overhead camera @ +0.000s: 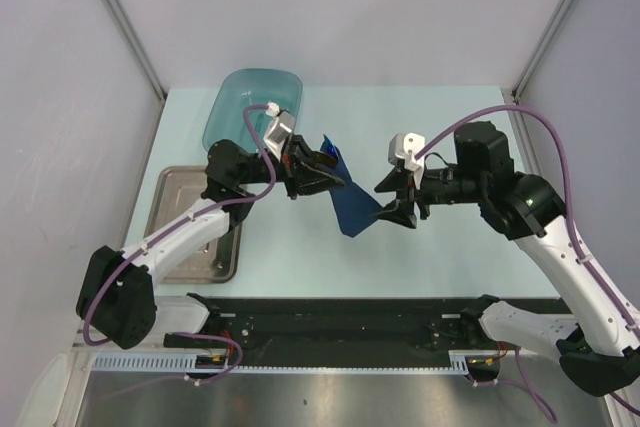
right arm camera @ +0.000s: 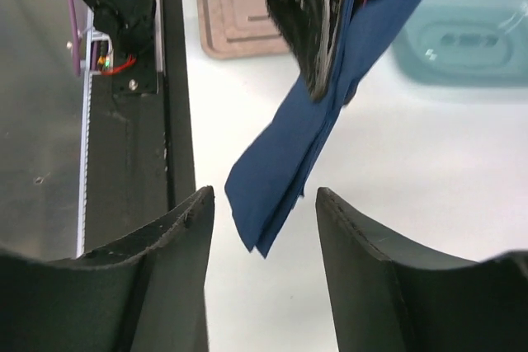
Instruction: Place the utensils on the paper napkin and roll it up
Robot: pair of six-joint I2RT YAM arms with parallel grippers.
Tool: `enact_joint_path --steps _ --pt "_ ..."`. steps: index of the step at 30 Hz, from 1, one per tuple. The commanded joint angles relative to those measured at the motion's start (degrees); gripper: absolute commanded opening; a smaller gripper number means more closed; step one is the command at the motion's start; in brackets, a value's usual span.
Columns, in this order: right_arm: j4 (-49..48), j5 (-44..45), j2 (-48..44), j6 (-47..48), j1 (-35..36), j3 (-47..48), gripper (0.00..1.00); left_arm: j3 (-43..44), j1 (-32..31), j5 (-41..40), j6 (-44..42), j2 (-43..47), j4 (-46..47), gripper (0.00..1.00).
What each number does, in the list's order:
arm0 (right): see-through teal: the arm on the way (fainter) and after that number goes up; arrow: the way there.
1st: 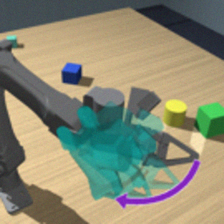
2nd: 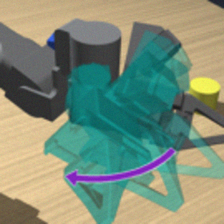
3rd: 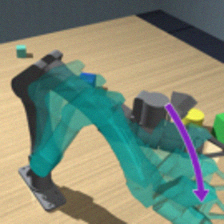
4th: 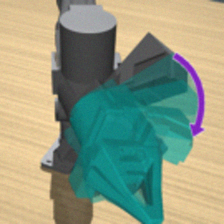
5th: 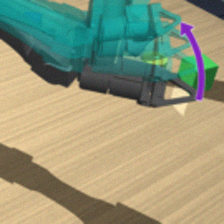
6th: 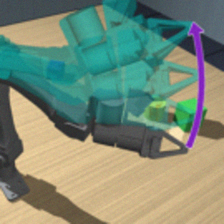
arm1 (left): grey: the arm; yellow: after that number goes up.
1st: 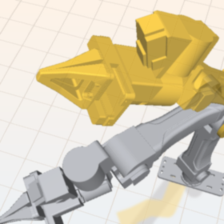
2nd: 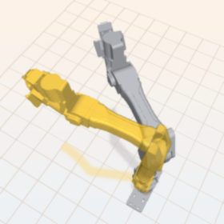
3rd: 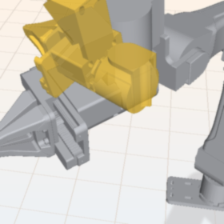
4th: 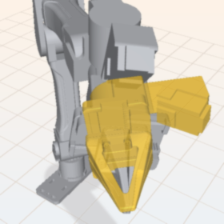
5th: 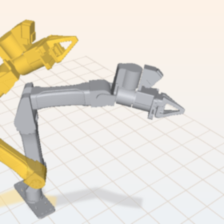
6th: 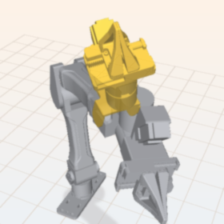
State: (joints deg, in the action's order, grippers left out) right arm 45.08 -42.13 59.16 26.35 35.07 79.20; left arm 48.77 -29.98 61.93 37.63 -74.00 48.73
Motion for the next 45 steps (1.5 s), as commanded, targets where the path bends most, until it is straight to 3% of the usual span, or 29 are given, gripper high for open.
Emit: enact_joint_path --steps 1,5,8,9,10,11,20,27,39,45 --pt "3.78 1.78 0.52 -0.25 -0.88 -2.11 0.57 3.70 0.36 0.03 1.57 -0.27 4.18 0.00" --pt "4.05 0.74 2.18 -0.07 -3.42 -2.30 0.57 4.40 0.27 1.08 2.45 -0.45 4.88 0.00" --pt "4.66 -2.07 3.94 -0.25 -4.57 -0.54 0.31 4.23 0.27 1.61 2.54 0.08 4.71 0.00" --pt "4.67 -2.51 4.21 -0.25 -4.75 -0.19 0.13 4.05 0.27 1.79 2.71 0.25 4.79 0.00" --pt "4.67 -2.95 4.39 -0.07 -5.18 0.16 0.03 3.87 0.18 2.05 3.24 0.43 4.88 0.00" --pt "4.67 -4.18 4.65 0.10 -5.53 0.25 0.00 3.52 0.27 2.40 3.33 0.69 4.97 0.00" --pt "1.95 -6.82 8.60 5.47 -9.66 -0.27 0.00 3.87 -0.96 5.04 5.09 2.80 5.67 0.00" --pt "-5.78 -9.37 11.33 6.26 -7.13 -1.85 0.00 5.54 -2.19 4.69 6.93 2.37 6.55 0.00" --pt "-25.20 -6.22 9.49 -4.01 -2.02 -10.38 0.00 6.33 -2.54 0.21 8.16 -0.44 7.96 0.00" --pt "-27.67 -0.86 7.12 -7.54 -2.64 -10.99 0.00 7.56 -0.62 -4.71 8.78 -2.20 5.50 0.00"
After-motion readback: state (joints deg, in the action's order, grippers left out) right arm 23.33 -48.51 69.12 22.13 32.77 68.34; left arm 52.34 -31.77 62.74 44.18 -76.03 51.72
